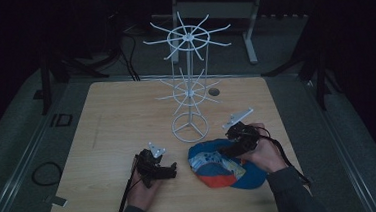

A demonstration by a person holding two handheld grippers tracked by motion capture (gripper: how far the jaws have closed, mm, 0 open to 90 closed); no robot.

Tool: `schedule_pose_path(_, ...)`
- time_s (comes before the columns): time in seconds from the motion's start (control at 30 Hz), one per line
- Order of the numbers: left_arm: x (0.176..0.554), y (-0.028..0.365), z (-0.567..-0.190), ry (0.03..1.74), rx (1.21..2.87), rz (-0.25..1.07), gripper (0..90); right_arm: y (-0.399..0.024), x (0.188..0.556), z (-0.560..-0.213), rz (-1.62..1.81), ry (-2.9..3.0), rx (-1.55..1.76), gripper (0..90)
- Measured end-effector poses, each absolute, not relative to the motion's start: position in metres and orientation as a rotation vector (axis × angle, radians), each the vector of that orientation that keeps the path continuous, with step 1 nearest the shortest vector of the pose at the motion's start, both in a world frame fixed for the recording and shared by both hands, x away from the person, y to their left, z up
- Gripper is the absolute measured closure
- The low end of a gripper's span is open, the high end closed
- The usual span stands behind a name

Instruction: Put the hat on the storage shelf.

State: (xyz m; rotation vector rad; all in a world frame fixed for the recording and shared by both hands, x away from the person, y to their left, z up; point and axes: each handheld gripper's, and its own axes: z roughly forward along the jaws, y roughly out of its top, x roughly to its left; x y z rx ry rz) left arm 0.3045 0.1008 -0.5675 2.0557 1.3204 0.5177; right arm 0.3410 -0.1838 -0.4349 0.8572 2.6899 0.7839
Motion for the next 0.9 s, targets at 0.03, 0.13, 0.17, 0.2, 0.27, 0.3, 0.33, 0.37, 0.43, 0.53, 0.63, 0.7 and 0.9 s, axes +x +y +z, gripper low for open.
schedule_pose_path(0.03, 0.304, 0.101, -0.567, 1.320, 2.056, 0.518, 2.6, -0.183, 0.341, -0.435, 0.782, 2.693, 0.854, 34.2)
schedule_pose_path(0.13, 0.304, 0.101, -0.567, 1.320, 2.056, 0.518, 2.6, -0.179, 0.343, -0.436, 0.773, 2.704, 0.844, 33.2)
schedule_pose_path(0.17, 0.304, 0.101, -0.567, 1.320, 2.056, 0.518, 2.6, -0.177, 0.343, -0.436, 0.772, 2.707, 0.841, 32.9)
schedule_pose_path(0.2, 0.305, 0.101, -0.567, 1.319, 2.057, 0.518, 2.6, -0.176, 0.344, -0.437, 0.770, 2.711, 0.839, 32.3)
schedule_pose_path(0.27, 0.305, 0.101, -0.567, 1.320, 2.056, 0.518, 2.6, -0.173, 0.345, -0.438, 0.767, 2.718, 0.825, 31.6)
schedule_pose_path(0.3, 0.304, 0.101, -0.567, 1.320, 2.056, 0.518, 2.6, -0.173, 0.345, -0.438, 0.772, 2.720, 0.820, 31.3)
schedule_pose_path(0.33, 0.304, 0.101, -0.567, 1.320, 2.056, 0.518, 2.6, -0.171, 0.345, -0.439, 0.776, 2.717, 0.812, 30.8)
schedule_pose_path(0.37, 0.304, 0.101, -0.567, 1.320, 2.056, 0.518, 2.6, -0.171, 0.346, -0.440, 0.773, 2.722, 0.801, 30.3)
schedule_pose_path(0.43, 0.304, 0.101, -0.567, 1.320, 2.056, 0.518, 2.6, -0.169, 0.346, -0.442, 0.768, 2.730, 0.790, 29.3)
schedule_pose_path(0.53, 0.305, 0.101, -0.567, 1.320, 2.056, 0.518, 2.6, -0.166, 0.347, -0.444, 0.767, 2.740, 0.778, 28.6)
schedule_pose_path(0.63, 0.305, 0.101, -0.567, 1.319, 2.057, 0.518, 2.6, -0.162, 0.350, -0.449, 0.759, 2.761, 0.770, 26.8)
schedule_pose_path(0.7, 0.305, 0.101, -0.567, 1.318, 2.058, 0.520, 2.6, -0.161, 0.351, -0.451, 0.749, 2.767, 0.768, 26.3)
schedule_pose_path(0.9, 0.305, 0.101, -0.568, 1.318, 2.056, 0.522, 2.6, -0.152, 0.359, -0.460, 0.697, 2.802, 0.759, 24.1)
